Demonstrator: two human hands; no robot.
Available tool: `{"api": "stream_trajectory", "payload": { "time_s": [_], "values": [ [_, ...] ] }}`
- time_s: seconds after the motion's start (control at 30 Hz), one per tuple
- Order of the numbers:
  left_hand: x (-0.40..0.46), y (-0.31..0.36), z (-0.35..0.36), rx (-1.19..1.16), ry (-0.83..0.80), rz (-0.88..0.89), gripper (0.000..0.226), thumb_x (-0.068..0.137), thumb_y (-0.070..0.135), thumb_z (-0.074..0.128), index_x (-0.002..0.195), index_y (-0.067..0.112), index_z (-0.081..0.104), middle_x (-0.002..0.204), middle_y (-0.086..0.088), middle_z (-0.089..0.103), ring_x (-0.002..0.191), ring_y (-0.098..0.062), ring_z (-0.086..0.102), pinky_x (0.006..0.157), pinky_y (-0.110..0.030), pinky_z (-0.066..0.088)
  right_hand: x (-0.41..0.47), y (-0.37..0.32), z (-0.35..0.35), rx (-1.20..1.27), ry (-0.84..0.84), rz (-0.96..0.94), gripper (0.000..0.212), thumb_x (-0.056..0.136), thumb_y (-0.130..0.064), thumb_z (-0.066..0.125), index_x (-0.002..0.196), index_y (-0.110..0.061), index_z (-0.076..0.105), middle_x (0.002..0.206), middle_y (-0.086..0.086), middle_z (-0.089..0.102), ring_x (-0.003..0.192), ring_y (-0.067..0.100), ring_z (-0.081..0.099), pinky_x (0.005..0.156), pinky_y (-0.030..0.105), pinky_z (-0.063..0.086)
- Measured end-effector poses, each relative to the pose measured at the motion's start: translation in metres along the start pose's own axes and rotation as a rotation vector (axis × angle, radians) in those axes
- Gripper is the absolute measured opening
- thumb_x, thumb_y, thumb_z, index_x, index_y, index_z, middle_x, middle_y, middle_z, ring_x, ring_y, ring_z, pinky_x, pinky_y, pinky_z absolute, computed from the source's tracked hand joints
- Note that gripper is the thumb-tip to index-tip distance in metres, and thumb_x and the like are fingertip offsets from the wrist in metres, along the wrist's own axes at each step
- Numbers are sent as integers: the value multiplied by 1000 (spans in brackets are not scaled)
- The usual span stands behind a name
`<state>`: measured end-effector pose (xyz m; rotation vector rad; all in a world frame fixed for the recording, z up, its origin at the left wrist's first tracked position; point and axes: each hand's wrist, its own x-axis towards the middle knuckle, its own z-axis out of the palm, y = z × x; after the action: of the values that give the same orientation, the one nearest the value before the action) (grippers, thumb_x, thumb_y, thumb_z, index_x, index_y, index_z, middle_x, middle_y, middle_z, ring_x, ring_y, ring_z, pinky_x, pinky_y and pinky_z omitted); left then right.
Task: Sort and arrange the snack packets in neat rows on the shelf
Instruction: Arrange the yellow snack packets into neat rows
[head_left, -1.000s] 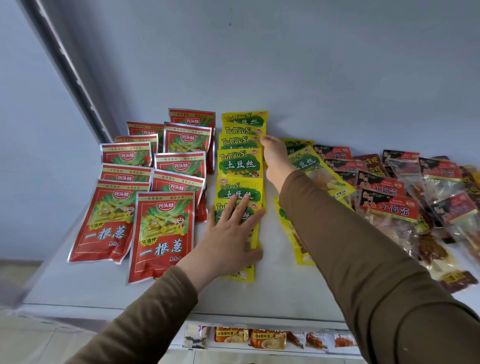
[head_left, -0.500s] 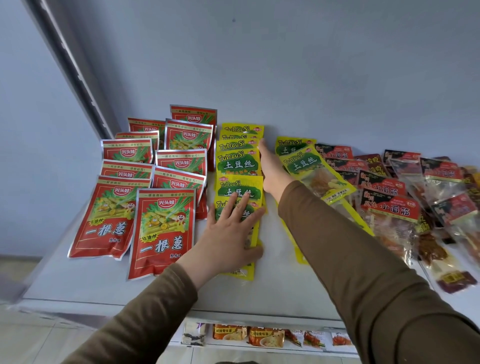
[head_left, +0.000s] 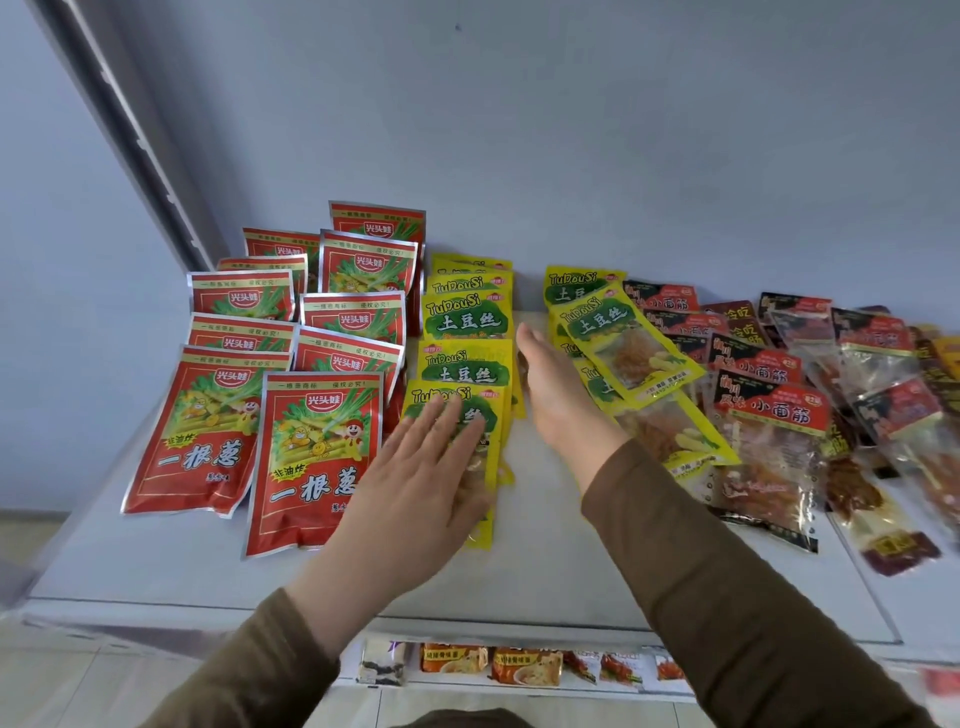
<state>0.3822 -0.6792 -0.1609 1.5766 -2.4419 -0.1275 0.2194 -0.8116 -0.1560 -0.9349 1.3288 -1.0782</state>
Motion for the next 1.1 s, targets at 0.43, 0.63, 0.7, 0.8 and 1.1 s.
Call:
{"api": "stream_trajectory", "payload": {
  "time_s": [0.43, 0.63, 0.7, 0.8, 1.1],
  "values": [
    [3, 9, 13, 23, -83, -40, 75, 97, 72, 7, 161, 38, -12, 169, 5, -22, 152, -16, -30, 121, -36, -20, -30, 4, 12, -49, 35, -47, 58, 108, -47, 36, 160, -26, 24, 165, -5, 27, 150, 16, 28, 105, 29, 25],
    [8, 10, 19, -5, -118, -96, 71, 100, 73, 8, 160, 42, -13, 169, 3, -23, 152, -21, -31, 127, -50, -7, -40, -3, 25, -39, 43, -52, 58, 108, -48, 35, 161, -29, 21, 165, -7, 26, 135, 11, 41, 100, 30, 29],
    [9, 11, 16, 17, -140, -101, 74, 97, 74, 5, 160, 41, -14, 169, 2, -23, 152, -22, -31, 127, -49, -11, -44, -3, 24, -59, 37, -76, 58, 108, -46, 37, 161, -29, 21, 165, -7, 26, 130, 8, 43, 101, 29, 29],
    [20, 17, 4, 18, -93, -74, 77, 94, 73, 3, 163, 38, -5, 170, 1, -18, 155, -24, -25, 127, -51, -7, -46, -17, 4, -157, 44, -197, 55, 107, -36, 46, 158, -26, 29, 165, -6, 28, 148, 12, 30, 113, 28, 24],
    [91, 110, 4, -54, -106, 186, 93, 91, 82, 34, 164, 30, 8, 173, -5, -2, 158, -28, -10, 127, -52, -3, -18, -63, -147, -688, 197, -276, 32, 107, -25, 47, 137, -24, 57, 147, -2, 52, 130, 18, 52, 107, 41, 46]
  ]
}}
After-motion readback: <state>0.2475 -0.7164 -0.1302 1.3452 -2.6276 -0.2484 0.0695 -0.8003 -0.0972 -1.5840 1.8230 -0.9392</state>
